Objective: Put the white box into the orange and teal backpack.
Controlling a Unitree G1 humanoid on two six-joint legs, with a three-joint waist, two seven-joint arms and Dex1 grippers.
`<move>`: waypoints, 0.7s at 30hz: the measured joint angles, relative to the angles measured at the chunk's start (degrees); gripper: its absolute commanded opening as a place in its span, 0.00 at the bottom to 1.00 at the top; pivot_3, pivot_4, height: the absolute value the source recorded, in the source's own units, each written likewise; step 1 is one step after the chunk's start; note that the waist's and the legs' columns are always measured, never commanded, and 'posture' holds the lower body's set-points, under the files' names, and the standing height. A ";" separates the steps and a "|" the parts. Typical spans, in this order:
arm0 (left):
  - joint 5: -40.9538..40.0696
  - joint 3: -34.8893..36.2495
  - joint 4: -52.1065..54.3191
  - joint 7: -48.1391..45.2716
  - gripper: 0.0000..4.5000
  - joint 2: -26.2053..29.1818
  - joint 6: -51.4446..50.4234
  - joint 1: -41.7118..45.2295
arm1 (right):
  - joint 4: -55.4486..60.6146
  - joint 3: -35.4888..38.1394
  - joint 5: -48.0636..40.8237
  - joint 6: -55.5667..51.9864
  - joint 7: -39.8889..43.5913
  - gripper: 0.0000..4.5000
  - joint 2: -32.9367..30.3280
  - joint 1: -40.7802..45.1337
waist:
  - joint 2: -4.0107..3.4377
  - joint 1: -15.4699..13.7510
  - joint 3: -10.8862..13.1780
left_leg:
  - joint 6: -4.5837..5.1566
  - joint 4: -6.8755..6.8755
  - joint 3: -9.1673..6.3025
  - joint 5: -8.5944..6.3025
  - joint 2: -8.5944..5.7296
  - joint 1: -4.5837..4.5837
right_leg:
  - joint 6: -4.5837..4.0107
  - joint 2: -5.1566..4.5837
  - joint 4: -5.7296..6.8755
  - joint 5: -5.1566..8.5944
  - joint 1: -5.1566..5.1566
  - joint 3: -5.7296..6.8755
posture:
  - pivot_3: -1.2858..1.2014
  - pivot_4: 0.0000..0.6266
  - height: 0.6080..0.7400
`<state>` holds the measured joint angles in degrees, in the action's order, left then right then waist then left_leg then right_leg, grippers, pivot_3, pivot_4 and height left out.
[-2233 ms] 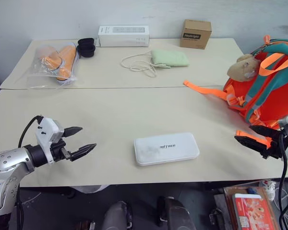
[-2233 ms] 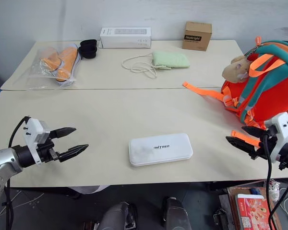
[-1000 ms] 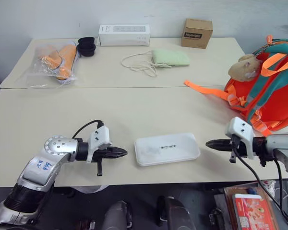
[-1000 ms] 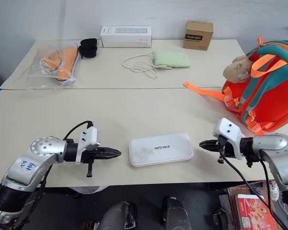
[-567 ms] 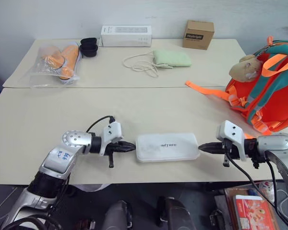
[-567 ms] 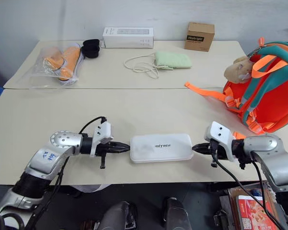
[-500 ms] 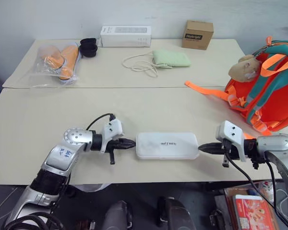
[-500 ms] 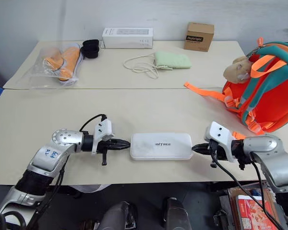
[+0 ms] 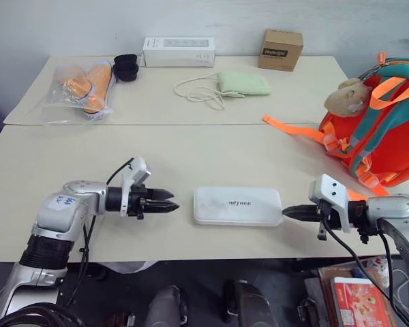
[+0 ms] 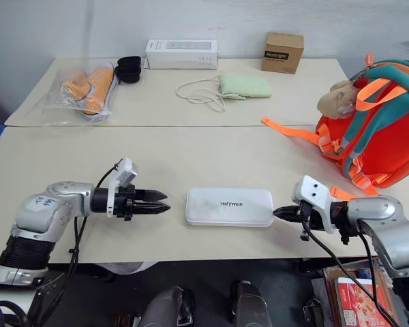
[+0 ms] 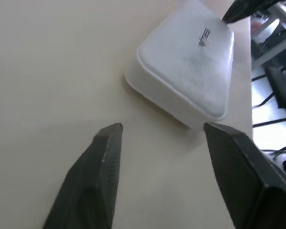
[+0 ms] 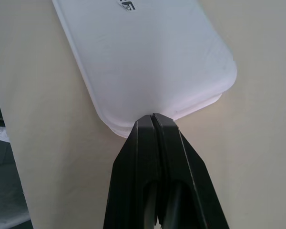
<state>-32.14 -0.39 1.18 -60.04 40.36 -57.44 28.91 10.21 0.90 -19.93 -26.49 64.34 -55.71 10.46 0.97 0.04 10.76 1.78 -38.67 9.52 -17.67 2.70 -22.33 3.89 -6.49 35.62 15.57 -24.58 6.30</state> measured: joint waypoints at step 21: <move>-4.53 -3.58 -15.86 11.54 0.99 -10.73 -30.31 16.09 | -6.06 -4.50 5.48 2.86 1.22 0.00 2.45 6.32 | 0.01 -0.56 -0.01 | -0.03 -0.37 0.03 0.00 -0.07 0.02 | 0.04 -0.05 0.24 0.01 0.05 -0.15 | 0.52 0.24 1.00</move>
<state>-36.67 -3.97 -14.67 -48.50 29.63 -87.74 44.99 4.15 -3.60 -14.45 -23.63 65.56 -53.26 16.78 0.98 -0.53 10.75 1.75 -39.05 9.55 -17.67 2.62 -22.30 3.93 -6.54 35.86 15.58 -24.53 6.16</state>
